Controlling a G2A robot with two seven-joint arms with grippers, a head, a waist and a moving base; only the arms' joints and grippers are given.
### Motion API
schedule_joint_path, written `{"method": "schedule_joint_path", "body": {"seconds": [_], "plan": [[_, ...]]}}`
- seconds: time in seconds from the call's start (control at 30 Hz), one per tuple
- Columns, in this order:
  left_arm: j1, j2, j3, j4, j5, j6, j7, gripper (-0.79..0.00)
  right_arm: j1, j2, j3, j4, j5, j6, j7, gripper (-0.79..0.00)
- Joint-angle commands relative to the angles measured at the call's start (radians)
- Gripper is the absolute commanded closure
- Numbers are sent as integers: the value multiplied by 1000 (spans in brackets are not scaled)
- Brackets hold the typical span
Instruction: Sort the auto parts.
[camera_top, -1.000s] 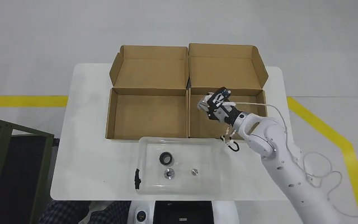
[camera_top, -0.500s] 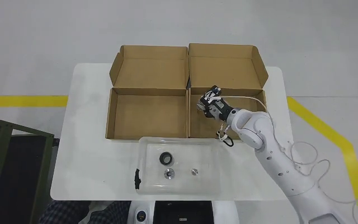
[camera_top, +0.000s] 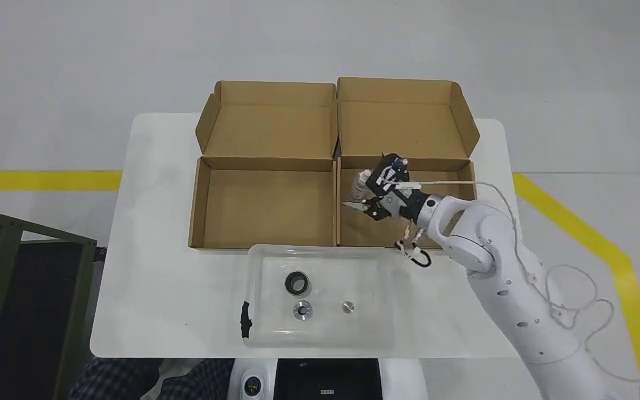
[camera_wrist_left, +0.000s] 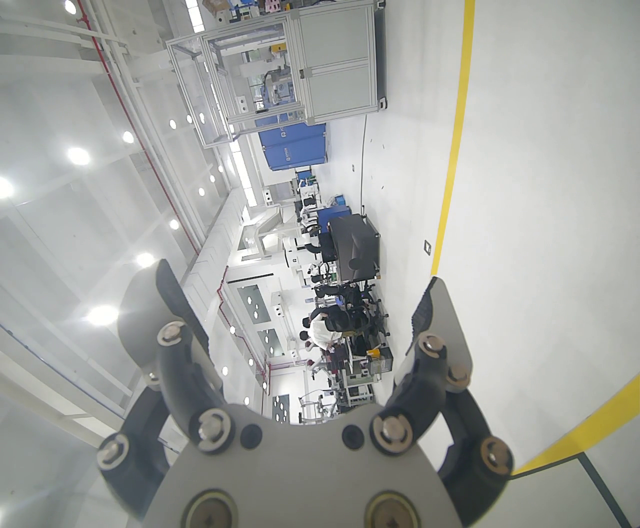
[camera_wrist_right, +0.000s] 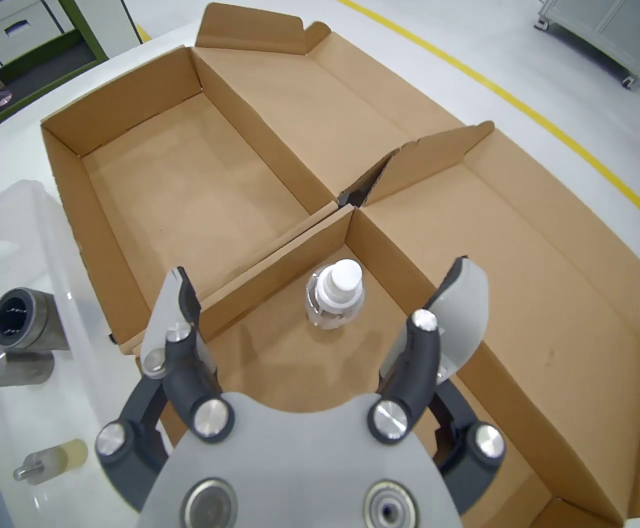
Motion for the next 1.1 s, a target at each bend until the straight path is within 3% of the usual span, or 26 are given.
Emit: {"method": "schedule_joint_path", "body": {"seconds": [0.0,0.27,0.5,0.87,1.07], "plan": [[0,0,0,0,0,0,0,-785,-37,10,40,-73,1,-28,30,-785],[0,0,0,0,0,0,0,-785,-197,47,167,-335,0,-155,161,-785],[0,0,0,0,0,0,0,-785,-325,65,185,-472,-14,-225,225,-785],[0,0,0,0,0,0,0,-785,-420,82,131,-539,-97,-313,284,-785],[0,0,0,0,0,0,0,-785,-443,86,98,-548,-177,-299,274,-785]]}}
